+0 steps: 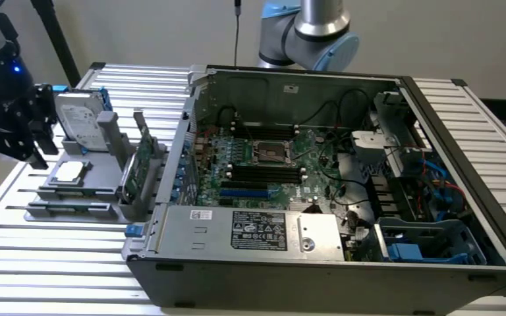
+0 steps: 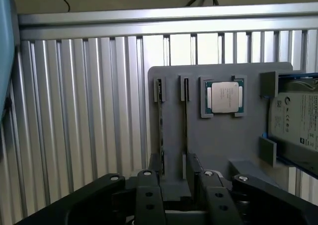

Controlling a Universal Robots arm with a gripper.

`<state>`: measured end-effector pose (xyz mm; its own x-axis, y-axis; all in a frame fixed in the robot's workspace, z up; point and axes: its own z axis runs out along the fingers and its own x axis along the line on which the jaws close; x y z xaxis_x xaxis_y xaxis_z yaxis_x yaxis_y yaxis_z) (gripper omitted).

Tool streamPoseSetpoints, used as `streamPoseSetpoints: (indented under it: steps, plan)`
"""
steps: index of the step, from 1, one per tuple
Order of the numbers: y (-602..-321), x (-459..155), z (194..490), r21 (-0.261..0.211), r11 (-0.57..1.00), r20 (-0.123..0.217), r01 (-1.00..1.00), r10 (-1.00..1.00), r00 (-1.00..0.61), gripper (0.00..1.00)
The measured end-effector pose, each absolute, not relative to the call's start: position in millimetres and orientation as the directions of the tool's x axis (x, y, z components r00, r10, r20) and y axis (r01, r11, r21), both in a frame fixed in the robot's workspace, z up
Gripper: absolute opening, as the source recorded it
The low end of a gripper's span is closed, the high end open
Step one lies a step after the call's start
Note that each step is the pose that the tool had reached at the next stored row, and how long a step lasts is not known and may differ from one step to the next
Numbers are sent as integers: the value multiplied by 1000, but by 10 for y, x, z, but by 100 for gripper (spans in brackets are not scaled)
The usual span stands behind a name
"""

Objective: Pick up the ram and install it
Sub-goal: 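Pick up the ram and move it above insertion slot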

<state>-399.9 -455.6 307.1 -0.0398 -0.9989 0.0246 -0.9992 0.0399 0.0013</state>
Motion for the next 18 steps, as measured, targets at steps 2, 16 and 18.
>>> streamPoseSetpoints:
  steps: [2,16,18]
  plan:
    - [-4583,-3999,3033,1,38,24,-999,-999,-38,42]
    - [-4644,-3999,2778,1,27,23,-1000,-999,-27,42]
    - [-4644,-3999,2743,1,25,23,-1000,-999,-25,42]
